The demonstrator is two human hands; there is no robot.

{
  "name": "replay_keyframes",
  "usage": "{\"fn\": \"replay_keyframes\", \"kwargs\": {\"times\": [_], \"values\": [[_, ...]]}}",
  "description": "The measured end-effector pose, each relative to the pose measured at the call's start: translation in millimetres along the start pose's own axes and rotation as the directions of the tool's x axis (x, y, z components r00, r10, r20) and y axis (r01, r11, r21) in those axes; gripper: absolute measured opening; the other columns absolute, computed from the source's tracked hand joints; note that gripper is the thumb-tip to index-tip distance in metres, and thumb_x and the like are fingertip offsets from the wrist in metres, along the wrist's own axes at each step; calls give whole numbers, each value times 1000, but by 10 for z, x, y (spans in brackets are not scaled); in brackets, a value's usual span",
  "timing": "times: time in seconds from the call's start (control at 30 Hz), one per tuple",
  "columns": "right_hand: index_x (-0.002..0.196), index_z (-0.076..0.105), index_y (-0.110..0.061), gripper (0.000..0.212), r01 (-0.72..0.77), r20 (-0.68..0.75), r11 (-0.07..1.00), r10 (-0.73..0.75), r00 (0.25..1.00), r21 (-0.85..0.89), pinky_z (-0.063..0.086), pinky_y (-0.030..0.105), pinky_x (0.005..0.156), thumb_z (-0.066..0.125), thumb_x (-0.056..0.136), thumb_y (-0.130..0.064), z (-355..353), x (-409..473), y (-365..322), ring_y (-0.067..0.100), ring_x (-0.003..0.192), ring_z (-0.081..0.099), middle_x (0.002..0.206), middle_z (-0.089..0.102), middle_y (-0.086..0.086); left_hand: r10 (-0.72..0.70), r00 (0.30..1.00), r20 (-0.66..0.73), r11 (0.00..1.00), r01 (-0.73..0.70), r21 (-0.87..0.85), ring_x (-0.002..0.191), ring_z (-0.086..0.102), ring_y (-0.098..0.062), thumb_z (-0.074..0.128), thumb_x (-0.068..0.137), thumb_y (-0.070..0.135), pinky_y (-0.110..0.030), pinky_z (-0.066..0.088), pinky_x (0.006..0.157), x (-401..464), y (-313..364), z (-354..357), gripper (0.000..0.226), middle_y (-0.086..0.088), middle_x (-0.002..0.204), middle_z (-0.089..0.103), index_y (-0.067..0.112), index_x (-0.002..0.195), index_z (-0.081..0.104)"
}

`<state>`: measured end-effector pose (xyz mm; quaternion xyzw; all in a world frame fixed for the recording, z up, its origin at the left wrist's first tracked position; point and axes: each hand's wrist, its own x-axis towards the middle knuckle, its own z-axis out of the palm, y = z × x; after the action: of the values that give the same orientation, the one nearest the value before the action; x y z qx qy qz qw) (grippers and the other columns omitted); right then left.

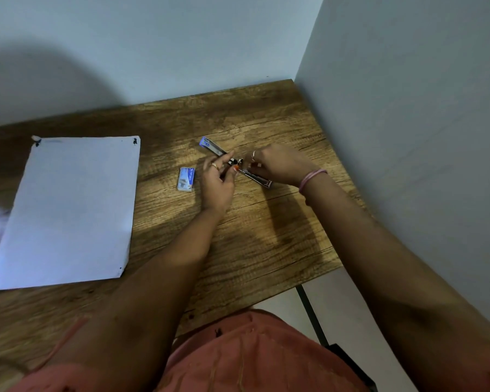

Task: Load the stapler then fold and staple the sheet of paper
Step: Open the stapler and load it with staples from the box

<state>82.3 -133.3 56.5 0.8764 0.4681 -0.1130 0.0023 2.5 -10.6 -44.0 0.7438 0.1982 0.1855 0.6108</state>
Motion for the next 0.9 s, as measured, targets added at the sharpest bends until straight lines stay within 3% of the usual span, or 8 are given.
{"fn": "replay_keyframes", "kwargs": {"times": [0.2, 0.3, 0.43, 0.57, 0.73, 0.8, 0.9], "values": [[118, 60, -13, 30, 91, -114, 996, -87, 990, 25, 47, 37, 67, 47, 97, -30, 107, -92, 40, 33, 89, 64, 108, 67, 13, -21, 1000, -14, 997, 20, -78, 108, 64, -23, 60, 87, 2, -47, 51, 97, 13, -42, 1, 39, -5, 123, 44, 14, 124, 62], [126, 59, -16, 34, 105, -147, 990, -91, 985, 90, 44, 32, 72, 50, 95, -25, 161, -165, 64, 31, 101, 62, 126, 61, 11, -11, 1000, -14, 997, 9, -79, 105, 65, -20, 60, 87, 3, -46, 51, 96, 14, -51, 3, 38, -2, 121, 44, 13, 123, 62], [126, 60, -15, 33, -2, -84, 992, 13, 996, 130, 49, 39, 84, 50, 95, -18, 189, -209, 95, 28, 108, 58, 135, 54, 7, -10, 1000, -13, 997, 9, -74, 105, 65, -21, 61, 87, 2, -46, 51, 96, 21, -48, 6, 38, -3, 122, 44, 13, 123, 62], [118, 65, -8, 29, -54, -72, 984, 67, 995, 173, 47, 40, 86, 55, 92, -15, 174, -293, 144, 27, 106, 60, 129, 56, 8, -7, 1000, -21, 995, 4, -103, 101, 67, -14, 60, 88, 1, -45, 52, 95, 21, -41, 8, 37, -4, 127, 43, 10, 124, 61], [104, 70, -4, 23, -69, -113, 928, 117, 987, 365, 47, 35, 88, 61, 83, -1, 193, -355, 161, 25, 101, 62, 112, 65, 10, 11, 999, -33, 993, -15, -120, 99, 67, -12, 59, 89, -1, -45, 53, 94, 20, -48, 11, 36, -11, 129, 47, 8, 124, 61], [104, 70, -4, 27, -81, -160, 882, 174, 972, 465, 48, 37, 88, 57, 83, 6, 214, -353, 139, 26, 98, 62, 108, 66, 13, 18, 999, -48, 990, -24, -136, 96, 66, -10, 57, 89, -3, -45, 54, 92, 18, -57, 11, 33, -12, 127, 50, 7, 120, 63], [109, 69, -8, 34, -80, -178, 884, 180, 967, 460, 49, 40, 87, 54, 83, 9, 258, -332, 122, 27, 98, 61, 108, 65, 14, 55, 996, -64, 989, -63, -130, 98, 66, -11, 57, 87, -6, -46, 56, 89, 11, -68, 14, 29, -2, 117, 50, 10, 110, 67]]}}
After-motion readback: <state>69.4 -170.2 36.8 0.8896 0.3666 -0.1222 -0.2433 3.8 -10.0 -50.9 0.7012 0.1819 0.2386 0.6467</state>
